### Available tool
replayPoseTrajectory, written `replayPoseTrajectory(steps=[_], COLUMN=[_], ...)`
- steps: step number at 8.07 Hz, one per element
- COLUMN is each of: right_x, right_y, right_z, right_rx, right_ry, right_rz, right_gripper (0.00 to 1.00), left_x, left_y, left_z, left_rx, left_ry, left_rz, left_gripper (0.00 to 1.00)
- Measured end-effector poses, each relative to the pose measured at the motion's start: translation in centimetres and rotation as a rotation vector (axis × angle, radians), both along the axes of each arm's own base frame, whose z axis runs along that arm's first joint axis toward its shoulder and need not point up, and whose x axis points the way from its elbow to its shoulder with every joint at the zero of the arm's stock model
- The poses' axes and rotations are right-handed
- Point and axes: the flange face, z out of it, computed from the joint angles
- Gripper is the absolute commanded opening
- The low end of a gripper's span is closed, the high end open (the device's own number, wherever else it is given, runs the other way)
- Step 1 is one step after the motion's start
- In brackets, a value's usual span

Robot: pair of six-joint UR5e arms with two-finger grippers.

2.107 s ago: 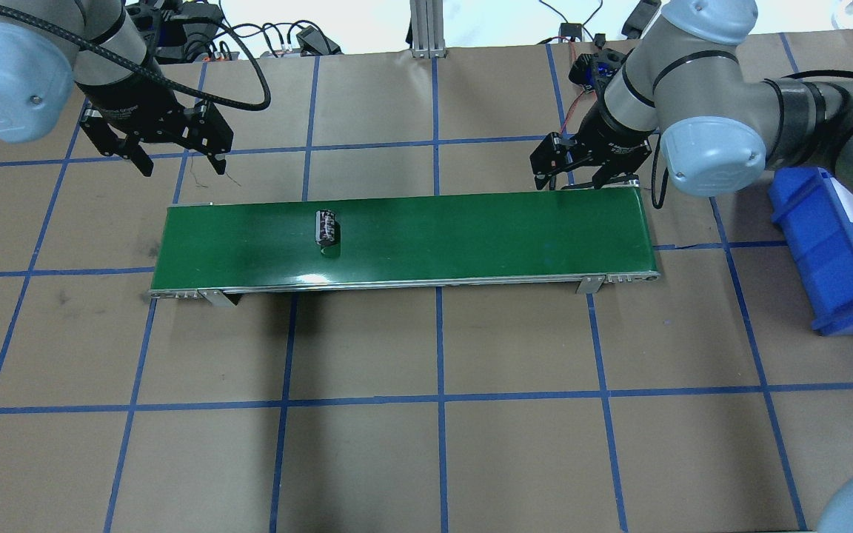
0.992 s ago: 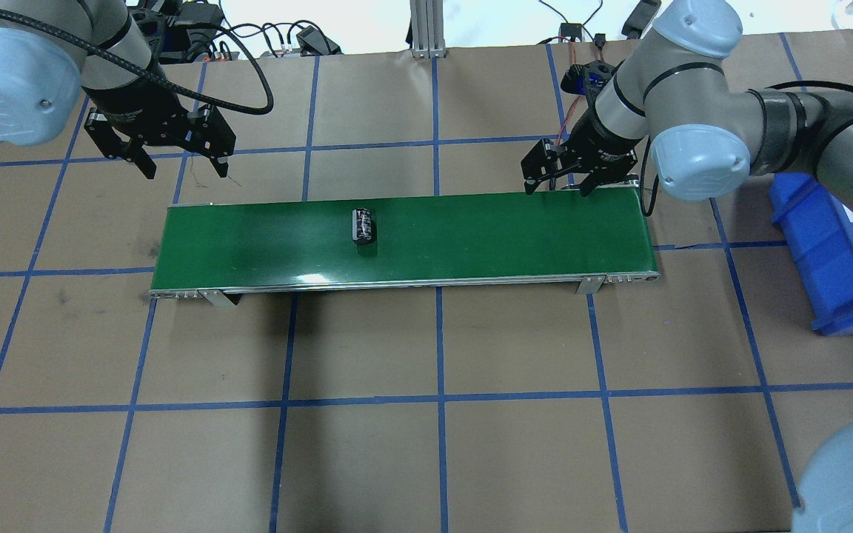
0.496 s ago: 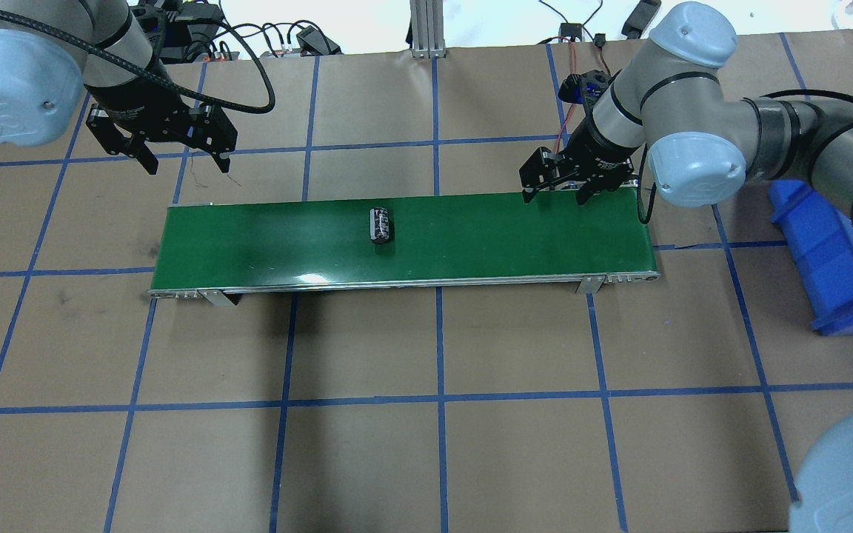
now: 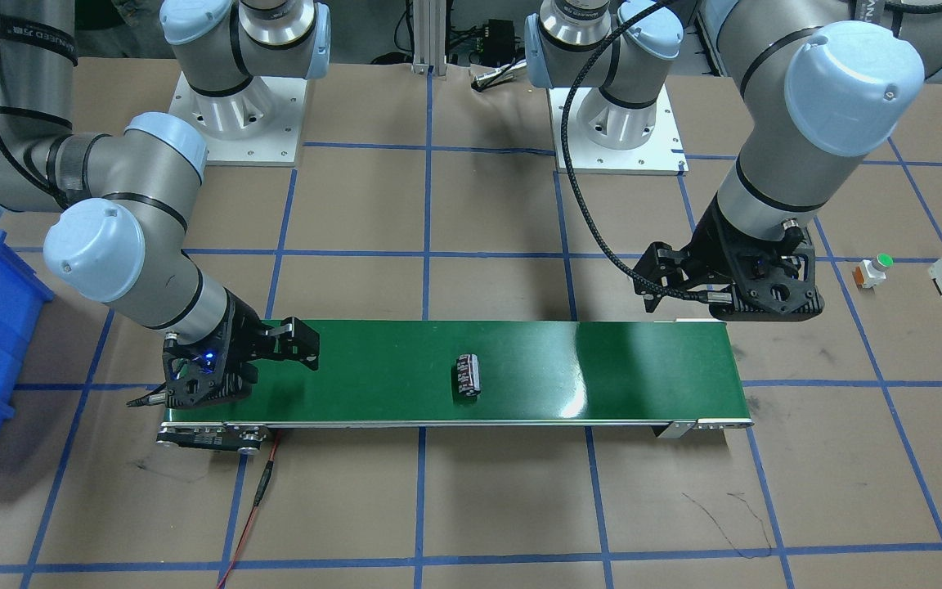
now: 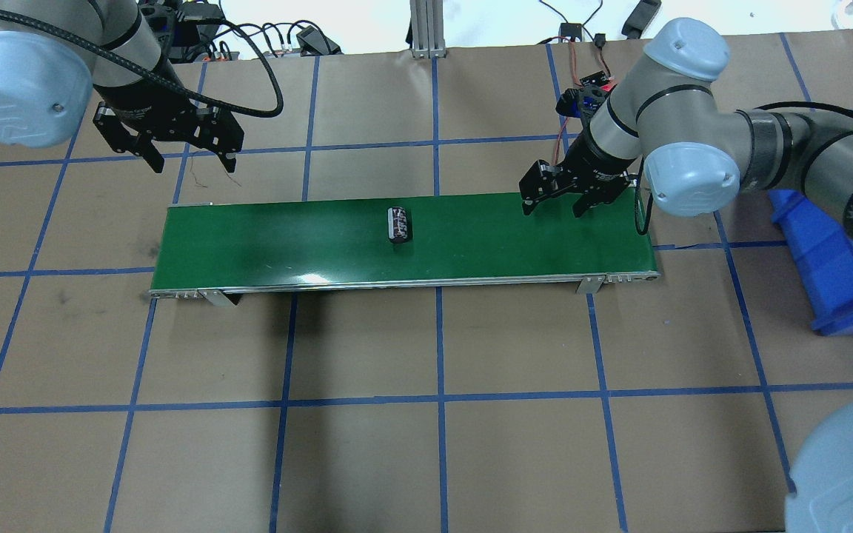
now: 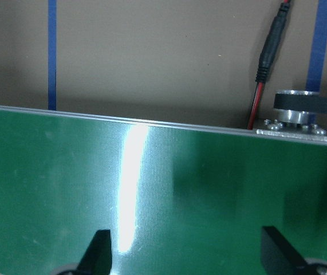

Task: Move capacitor from left to right
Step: 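Hold the right gripper open above the belt as the capacitor approaches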

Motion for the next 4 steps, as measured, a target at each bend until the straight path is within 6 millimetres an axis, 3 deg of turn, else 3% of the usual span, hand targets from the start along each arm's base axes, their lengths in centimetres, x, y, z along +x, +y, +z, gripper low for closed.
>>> replayPoseTrajectory(steps=[4], right_x=[0.05], right_y=[-0.01], right_z=[-0.20], right_rx=[0.003], right_ry=[-0.005], right_rz=[-0.001], right_gripper=[0.94], left_x=[-0.20], left_y=[-0.21], left_z=[0.02], left_rx=[-0.001], left_ry=[-0.003], left_rz=[-0.006], left_gripper=[1.00])
